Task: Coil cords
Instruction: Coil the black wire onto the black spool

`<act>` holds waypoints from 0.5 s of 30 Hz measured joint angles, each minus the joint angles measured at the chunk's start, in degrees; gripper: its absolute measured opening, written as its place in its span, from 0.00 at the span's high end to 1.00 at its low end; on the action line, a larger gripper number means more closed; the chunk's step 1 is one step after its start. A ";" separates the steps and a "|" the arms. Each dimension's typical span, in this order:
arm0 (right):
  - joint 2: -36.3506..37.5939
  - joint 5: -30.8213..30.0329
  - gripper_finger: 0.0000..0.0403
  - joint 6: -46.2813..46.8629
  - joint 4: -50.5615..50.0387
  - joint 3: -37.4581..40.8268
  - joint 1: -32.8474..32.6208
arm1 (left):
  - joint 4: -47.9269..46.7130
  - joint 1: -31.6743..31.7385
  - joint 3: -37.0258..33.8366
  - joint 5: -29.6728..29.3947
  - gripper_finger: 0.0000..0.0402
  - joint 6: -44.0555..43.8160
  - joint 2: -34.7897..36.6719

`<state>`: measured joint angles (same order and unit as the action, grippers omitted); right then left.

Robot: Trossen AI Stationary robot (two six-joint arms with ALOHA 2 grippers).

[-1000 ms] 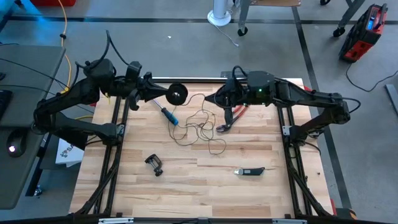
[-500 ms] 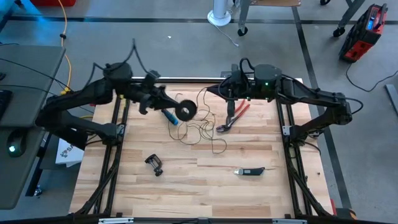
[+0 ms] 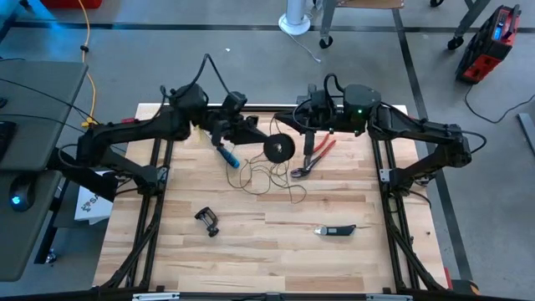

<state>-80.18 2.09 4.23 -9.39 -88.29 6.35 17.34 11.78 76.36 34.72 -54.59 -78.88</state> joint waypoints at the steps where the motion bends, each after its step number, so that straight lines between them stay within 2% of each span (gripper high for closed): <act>1: -0.13 0.81 1.00 0.61 0.15 0.00 0.00 | 2.00 0.32 0.00 0.04 1.00 -0.50 -0.65; 6: -0.94 1.92 1.00 2.39 0.56 0.00 -0.95 | 9.97 1.44 0.00 -0.36 1.00 -1.77 -2.29; 15: -2.49 2.74 1.00 5.87 3.86 0.00 -2.03 | 14.33 2.95 0.00 -3.83 1.00 1.30 -2.33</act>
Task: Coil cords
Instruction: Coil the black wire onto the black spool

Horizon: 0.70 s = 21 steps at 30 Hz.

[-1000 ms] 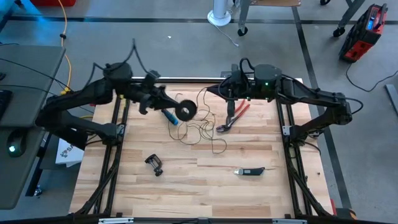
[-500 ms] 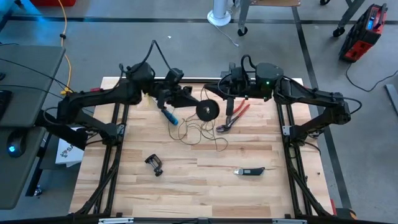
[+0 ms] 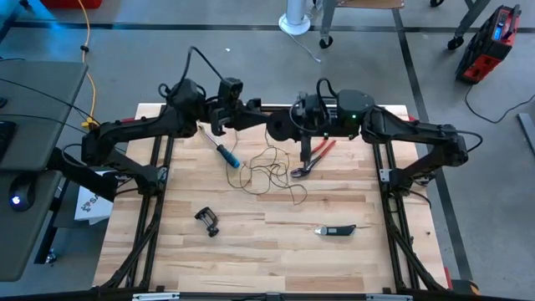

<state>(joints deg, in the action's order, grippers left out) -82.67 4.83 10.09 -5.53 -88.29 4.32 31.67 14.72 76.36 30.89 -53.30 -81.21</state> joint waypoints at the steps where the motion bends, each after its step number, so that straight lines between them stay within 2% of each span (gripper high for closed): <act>1: -0.33 0.42 1.00 0.47 0.73 0.00 -0.09 | 0.01 0.14 0.00 -0.29 1.00 0.64 -0.01; 10: -0.68 1.97 1.00 1.96 0.47 0.00 -0.65 | 2.49 2.26 0.00 -2.47 1.00 4.20 0.78; 21: -0.51 2.32 1.00 2.13 -0.80 0.00 -0.62 | 1.32 6.45 0.04 -2.44 1.00 7.72 5.84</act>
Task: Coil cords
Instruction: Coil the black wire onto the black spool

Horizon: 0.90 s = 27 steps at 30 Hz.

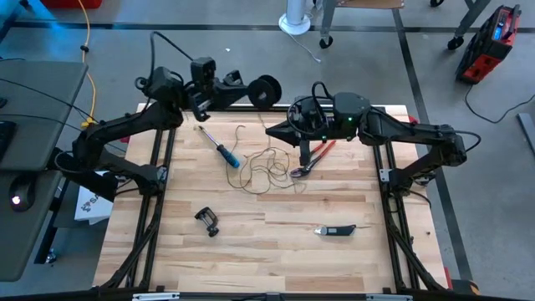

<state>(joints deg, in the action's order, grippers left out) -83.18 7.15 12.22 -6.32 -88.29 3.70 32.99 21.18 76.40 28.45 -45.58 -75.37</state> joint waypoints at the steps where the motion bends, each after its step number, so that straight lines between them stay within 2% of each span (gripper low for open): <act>1: 0.00 -0.03 1.00 -0.21 -0.13 0.00 0.00 | -0.49 0.18 0.00 0.09 1.00 -0.17 0.50; 4: 0.00 -1.67 0.98 -0.56 -1.33 0.00 0.22 | -2.30 0.23 0.00 0.40 1.00 -0.27 1.60; 7: -0.01 -2.80 0.91 -2.02 -2.78 0.02 0.43 | -2.38 0.01 0.00 0.72 1.00 -0.78 2.59; 10: -0.53 -3.83 0.77 -8.04 -2.10 0.02 -0.41 | -2.11 -0.28 0.00 0.42 1.00 -0.74 3.17; 14: -2.03 -13.61 0.57 -14.49 -2.45 0.05 -2.04 | -2.49 -0.40 0.00 -0.09 1.00 -0.75 2.99; 17: -2.66 -15.23 0.46 -15.07 -1.74 0.07 -2.01 | -2.20 -0.62 0.00 -0.14 1.00 -0.73 3.07; 20: -3.23 -15.69 0.43 -15.21 -1.37 0.07 -2.10 | -2.30 -0.66 0.00 -0.27 1.00 -0.73 3.04; 27: -4.65 -15.60 0.43 -15.28 -1.38 0.07 -1.99 | -2.33 -0.66 0.00 -0.31 1.00 -0.71 3.04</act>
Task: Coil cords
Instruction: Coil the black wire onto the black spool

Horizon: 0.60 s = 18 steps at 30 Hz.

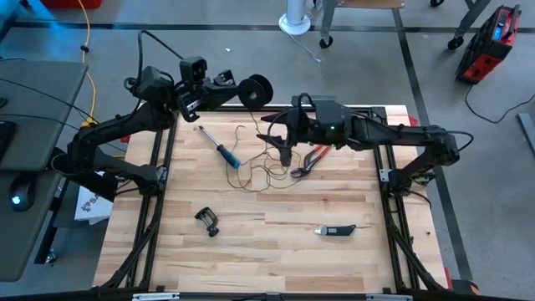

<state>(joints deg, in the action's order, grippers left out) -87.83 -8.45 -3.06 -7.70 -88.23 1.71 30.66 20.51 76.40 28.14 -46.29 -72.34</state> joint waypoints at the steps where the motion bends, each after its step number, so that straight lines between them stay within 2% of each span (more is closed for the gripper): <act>1: -0.27 -0.18 0.43 -0.21 0.30 0.00 0.18 | 0.01 0.00 0.00 -0.02 1.00 -0.02 0.00; 9: -1.57 0.07 0.44 -0.43 -0.34 -0.02 0.60 | -0.75 0.03 -0.02 -0.07 1.00 0.03 0.00; 18: -1.91 -0.98 0.66 -0.43 -0.40 -0.02 0.66 | -0.90 0.04 -0.02 -0.11 1.00 0.92 0.00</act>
<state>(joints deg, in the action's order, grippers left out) -89.73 -9.43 -3.49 -8.10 -88.25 2.37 29.76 20.56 76.38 28.03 -45.36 -72.34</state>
